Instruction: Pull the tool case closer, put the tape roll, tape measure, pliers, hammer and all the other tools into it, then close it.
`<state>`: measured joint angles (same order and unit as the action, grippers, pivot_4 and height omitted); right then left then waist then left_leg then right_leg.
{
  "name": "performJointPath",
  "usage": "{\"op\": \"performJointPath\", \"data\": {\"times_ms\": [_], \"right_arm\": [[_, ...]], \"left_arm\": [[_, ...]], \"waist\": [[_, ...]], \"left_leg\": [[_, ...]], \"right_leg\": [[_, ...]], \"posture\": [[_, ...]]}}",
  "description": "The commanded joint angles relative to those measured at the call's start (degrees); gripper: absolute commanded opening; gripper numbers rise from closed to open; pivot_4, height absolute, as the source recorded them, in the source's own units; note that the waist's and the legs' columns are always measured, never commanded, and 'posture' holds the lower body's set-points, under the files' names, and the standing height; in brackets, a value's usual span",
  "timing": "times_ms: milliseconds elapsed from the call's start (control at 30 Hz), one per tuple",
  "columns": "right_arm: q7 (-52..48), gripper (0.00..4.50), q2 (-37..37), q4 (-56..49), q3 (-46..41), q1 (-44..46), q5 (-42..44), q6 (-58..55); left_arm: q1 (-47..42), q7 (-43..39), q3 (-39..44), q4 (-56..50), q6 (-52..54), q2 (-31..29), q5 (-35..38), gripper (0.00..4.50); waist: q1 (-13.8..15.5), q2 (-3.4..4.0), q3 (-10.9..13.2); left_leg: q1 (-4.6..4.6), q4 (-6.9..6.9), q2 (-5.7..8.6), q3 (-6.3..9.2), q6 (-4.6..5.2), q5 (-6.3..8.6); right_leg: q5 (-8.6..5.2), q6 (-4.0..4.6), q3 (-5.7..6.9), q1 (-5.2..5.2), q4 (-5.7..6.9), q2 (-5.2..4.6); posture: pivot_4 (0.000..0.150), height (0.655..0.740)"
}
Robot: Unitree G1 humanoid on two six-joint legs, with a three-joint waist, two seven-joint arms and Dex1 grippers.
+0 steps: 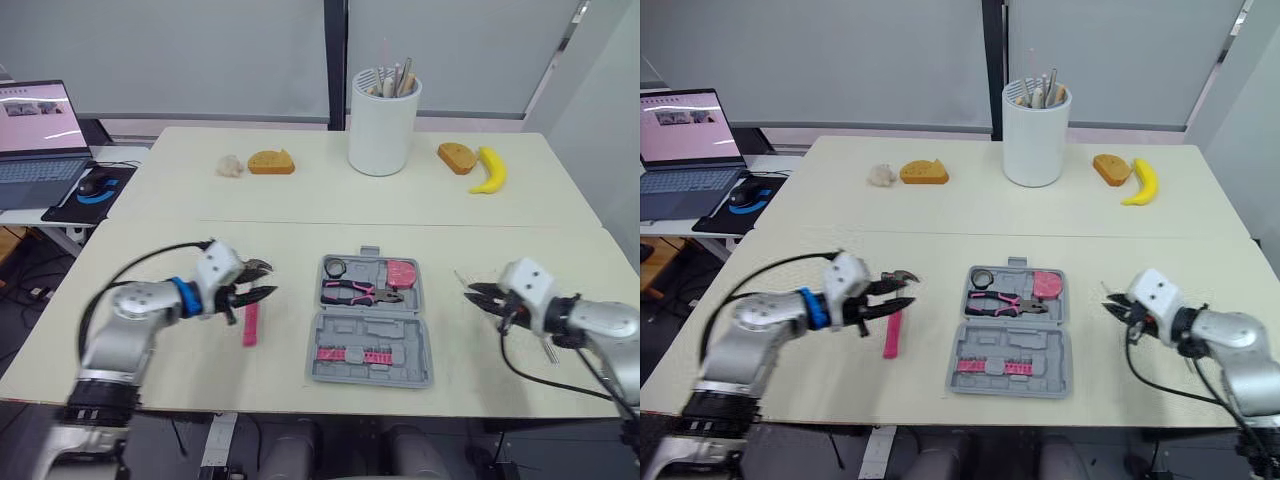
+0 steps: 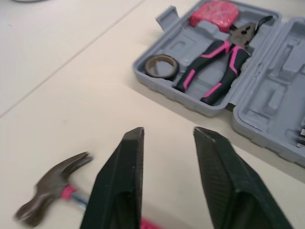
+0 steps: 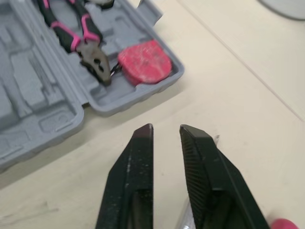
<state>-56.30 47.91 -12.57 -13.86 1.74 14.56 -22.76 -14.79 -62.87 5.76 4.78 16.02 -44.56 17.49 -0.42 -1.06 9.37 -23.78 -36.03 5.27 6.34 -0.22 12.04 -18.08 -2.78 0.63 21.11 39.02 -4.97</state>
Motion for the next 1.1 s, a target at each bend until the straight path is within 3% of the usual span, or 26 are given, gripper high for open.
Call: {"op": "performJointPath", "data": {"times_ms": [33,167,333,567,1100], "right_arm": [[-6.1,1.93,6.2,-2.0,-10.2,-3.4,7.4,-6.9],[-9.4,2.95,11.8,1.7,-17.4,-6.4,9.6,-10.4],[-10.7,4.48,14.8,10.2,-20.0,-7.0,7.6,-6.4],[-11.2,4.48,15.1,16.5,-19.6,-7.5,6.0,-1.7],[-7.3,4.48,13.8,16.6,-18.4,-7.0,4.1,0.9]], "left_arm": [[1.1,-4.8,7.0,2.2,4.1,-6.7,4.5,3.16],[2.3,-8.5,9.9,9.8,5.4,-13.0,4.9,4.48],[0.8,-8.9,11.0,21.5,0.6,-15.5,2.5,4.5],[-0.8,-9.3,10.3,27.2,-5.0,-15.9,-0.2,4.5],[1.1,-6.3,11.3,21.2,-4.4,-14.5,0.6,4.5]], "waist": [[0.0,0.01,0.0],[0.1,0.03,0.0],[0.1,0.03,0.0],[0.1,0.03,0.0],[0.1,0.04,0.0]], "left_leg": [[-0.01,0.01,0.0,0.0,0.0,0.0],[0.01,0.04,-0.03,-0.03,0.02,0.01],[0.0,0.05,-0.07,-0.07,0.02,0.01],[-0.06,0.06,-0.05,-0.13,0.02,0.01],[-0.09,0.07,-0.06,-0.14,0.01,0.01]], "right_leg": [[0.0,0.0,0.0,0.0,-0.01,-0.01],[-0.01,0.01,0.01,0.02,-0.02,0.0],[-0.02,0.02,0.02,0.09,-0.02,-0.04],[-0.01,0.02,0.0,0.19,-0.02,-0.1],[-0.01,0.02,-0.02,0.21,-0.01,-0.11]], "posture": [[0.15,0.74],[0.15,0.74],[0.15,0.74],[0.15,0.74],[0.15,0.74]]}}
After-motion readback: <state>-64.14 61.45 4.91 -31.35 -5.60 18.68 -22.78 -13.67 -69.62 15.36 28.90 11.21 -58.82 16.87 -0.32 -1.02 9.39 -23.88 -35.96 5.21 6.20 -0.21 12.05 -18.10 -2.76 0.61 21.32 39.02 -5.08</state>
